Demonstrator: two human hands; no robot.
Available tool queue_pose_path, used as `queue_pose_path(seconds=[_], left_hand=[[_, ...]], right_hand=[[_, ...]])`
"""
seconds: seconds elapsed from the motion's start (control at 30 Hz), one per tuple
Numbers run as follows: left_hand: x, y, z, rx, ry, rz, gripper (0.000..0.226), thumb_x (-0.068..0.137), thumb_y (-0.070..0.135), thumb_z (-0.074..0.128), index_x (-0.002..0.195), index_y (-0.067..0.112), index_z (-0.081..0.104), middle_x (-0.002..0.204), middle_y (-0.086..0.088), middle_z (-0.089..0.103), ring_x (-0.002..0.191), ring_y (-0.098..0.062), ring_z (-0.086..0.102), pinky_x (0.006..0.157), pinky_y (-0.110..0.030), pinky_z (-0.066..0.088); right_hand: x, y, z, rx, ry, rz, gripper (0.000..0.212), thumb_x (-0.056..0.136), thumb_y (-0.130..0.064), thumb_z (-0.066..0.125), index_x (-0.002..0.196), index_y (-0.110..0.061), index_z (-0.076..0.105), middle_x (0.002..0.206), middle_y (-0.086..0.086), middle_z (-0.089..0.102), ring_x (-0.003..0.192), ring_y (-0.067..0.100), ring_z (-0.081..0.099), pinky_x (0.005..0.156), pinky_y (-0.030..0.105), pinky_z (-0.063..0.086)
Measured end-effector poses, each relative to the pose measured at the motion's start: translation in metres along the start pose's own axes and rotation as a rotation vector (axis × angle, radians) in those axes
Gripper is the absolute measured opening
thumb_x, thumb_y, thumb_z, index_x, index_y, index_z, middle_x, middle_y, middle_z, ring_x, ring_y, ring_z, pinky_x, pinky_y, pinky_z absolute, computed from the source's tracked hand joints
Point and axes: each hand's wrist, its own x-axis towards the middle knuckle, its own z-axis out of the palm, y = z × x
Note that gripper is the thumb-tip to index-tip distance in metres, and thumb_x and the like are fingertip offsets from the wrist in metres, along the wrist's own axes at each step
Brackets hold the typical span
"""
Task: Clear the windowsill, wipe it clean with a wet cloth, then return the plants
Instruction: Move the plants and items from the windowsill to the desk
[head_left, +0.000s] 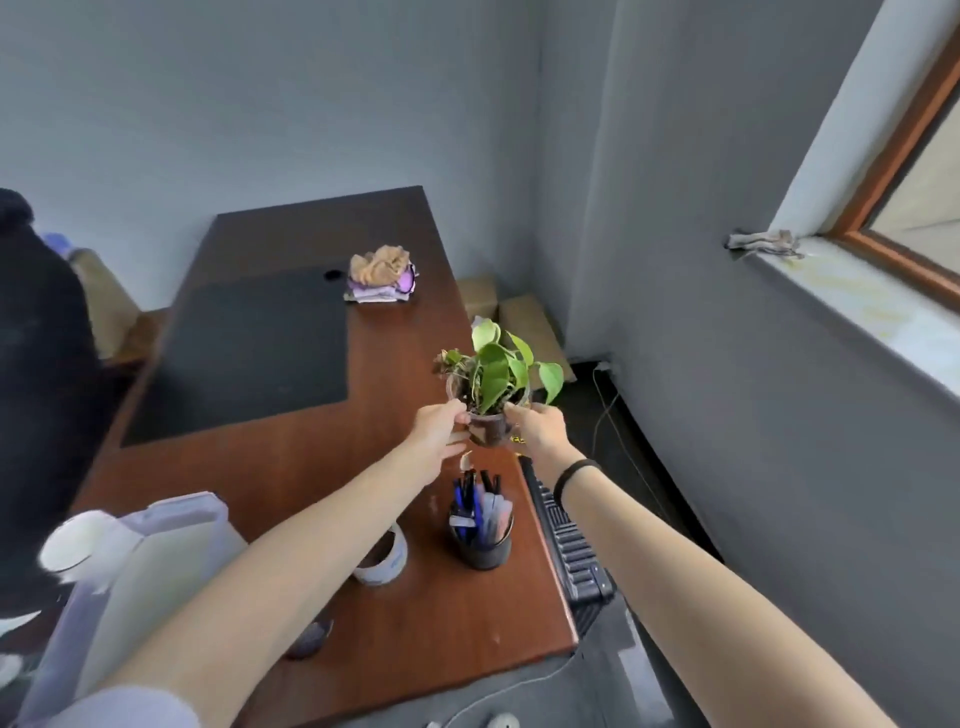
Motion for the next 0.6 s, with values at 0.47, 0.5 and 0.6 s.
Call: queue_pose_path(seconds=[0.47,0.5,0.6], left_hand=[[0.051,-0.047,-0.187,-0.176,0.451,-0.125,0.02,0.093,0.014,0.047,0.079,0.003,0.056,0.084,-0.009,0.057,0.093,-0.03,0.06,0.084,-0.037,0.051],[0.055,-0.051,-0.194,-0.18,0.47,-0.136,0.02,0.094,0.014,0.047,0.085,-0.001,0.056,0.082,-0.008,0.056,0.093,-0.03,0.06,0.083,-0.036,0.051],[0.059,-0.06,-0.202,-0.205,0.496,-0.185,0.022,0.095,0.012,0.046,0.106,-0.004,0.056,0.083,-0.011,0.054,0.089,-0.03,0.057,0.08,-0.033,0.05]], right_hand=[[-0.029,0.046,0.178,-0.35,-0.448,0.211,0.021,0.092,-0.004,0.049,0.111,-0.011,0.053,0.08,0.007,0.056,0.077,0.021,0.056,0.066,0.031,0.051],[-0.03,0.05,0.181,-0.38,-0.476,0.21,0.025,0.093,-0.005,0.047,0.117,-0.011,0.052,0.078,0.005,0.055,0.079,0.021,0.055,0.064,0.03,0.05],[-0.029,0.063,0.187,-0.557,-0.533,0.129,0.035,0.092,-0.003,0.047,0.126,-0.004,0.054,0.081,0.006,0.055,0.065,0.016,0.05,0.052,0.021,0.045]])
